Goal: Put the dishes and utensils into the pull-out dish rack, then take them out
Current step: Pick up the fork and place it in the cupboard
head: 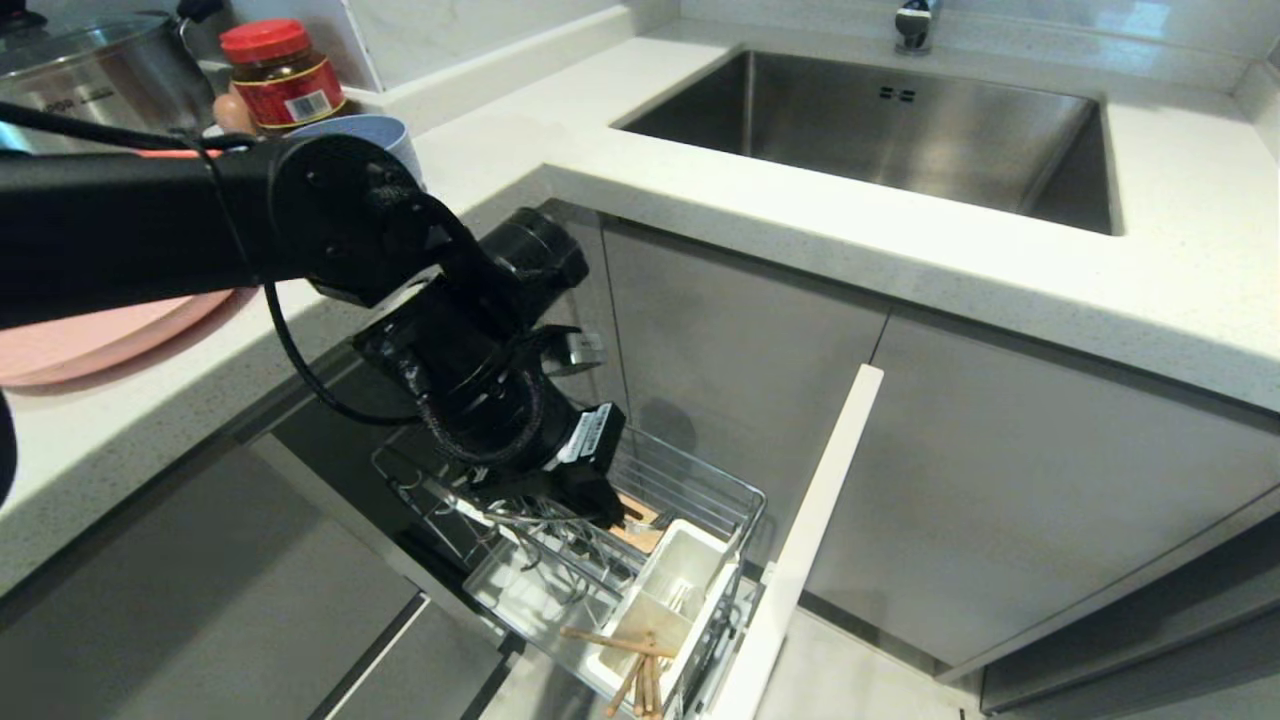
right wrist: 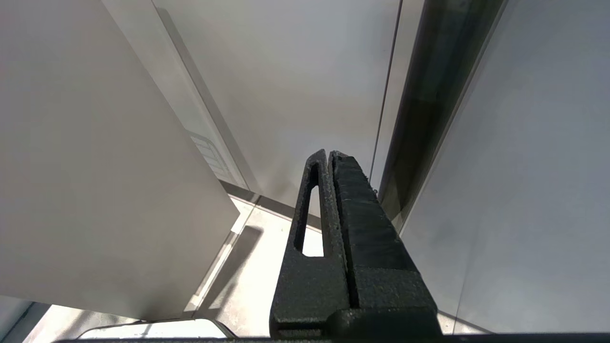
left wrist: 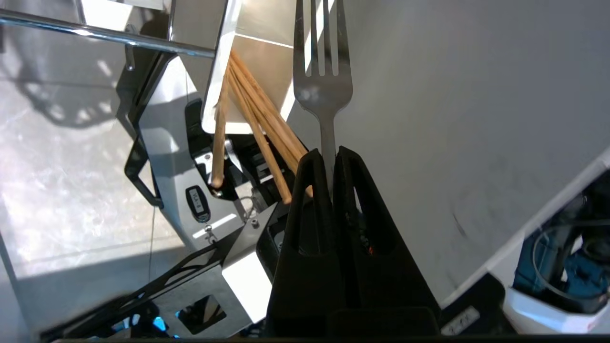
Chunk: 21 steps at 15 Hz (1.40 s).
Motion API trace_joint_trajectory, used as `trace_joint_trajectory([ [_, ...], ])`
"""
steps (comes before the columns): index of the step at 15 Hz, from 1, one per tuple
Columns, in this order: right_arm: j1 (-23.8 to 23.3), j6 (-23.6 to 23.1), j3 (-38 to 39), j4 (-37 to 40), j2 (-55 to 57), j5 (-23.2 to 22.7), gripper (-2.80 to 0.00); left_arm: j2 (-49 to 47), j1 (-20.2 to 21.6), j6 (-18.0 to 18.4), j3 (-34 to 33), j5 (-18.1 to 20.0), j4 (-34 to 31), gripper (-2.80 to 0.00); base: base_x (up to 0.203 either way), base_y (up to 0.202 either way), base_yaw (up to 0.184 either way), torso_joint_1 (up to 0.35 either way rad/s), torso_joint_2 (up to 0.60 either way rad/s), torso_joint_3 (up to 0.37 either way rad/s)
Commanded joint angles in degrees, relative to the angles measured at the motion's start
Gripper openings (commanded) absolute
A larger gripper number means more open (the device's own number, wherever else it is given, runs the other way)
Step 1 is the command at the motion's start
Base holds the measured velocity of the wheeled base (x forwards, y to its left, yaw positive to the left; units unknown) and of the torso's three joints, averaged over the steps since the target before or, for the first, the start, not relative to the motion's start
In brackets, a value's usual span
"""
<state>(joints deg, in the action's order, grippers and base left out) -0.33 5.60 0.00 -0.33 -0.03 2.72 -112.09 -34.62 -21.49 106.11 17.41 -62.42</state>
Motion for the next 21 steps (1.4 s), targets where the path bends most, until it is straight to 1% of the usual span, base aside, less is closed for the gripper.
trace_joint_trajectory([
  [1,-0.02,0.03,0.0,-0.02,-0.15,0.01,-2.8,-3.13,-0.56,-0.62,0.71,-0.01,-0.33,-2.8,0.0,0.0,0.0,0.0,0.0,0.0],
  [6,-0.02,0.03,0.0,-0.02,-0.15,0.01,-2.8,-6.96,-1.67,-1.05,1.96,-0.18,-0.59,-2.8,0.0,0.0,0.0,0.0,0.0,0.0],
  [9,-0.02,0.03,0.0,-0.02,-0.15,0.01,-2.8,-8.93,-2.03,-2.44,3.12,-1.39,-0.59,-2.8,0.0,0.0,0.0,0.0,0.0,0.0],
  [15,-0.02,0.03,0.0,-0.02,-0.15,0.0,-2.8,-12.37,-2.19,-2.76,4.49,-2.64,-1.55,-2.8,0.0,0.0,0.0,0.0,0.0,0.0],
  [19,-0.02,0.03,0.0,-0.02,-0.2,0.01,-2.8,-14.94,-2.47,-2.7,5.17,-2.64,-0.69,-2.8,0.0,0.0,0.0,0.0,0.0,0.0],
  [21,-0.02,0.03,0.0,-0.02,-0.15,0.01,-2.8,-15.78,-2.47,-2.68,5.33,-2.64,1.49,-2.8,0.0,0.0,0.0,0.0,0.0,0.0],
])
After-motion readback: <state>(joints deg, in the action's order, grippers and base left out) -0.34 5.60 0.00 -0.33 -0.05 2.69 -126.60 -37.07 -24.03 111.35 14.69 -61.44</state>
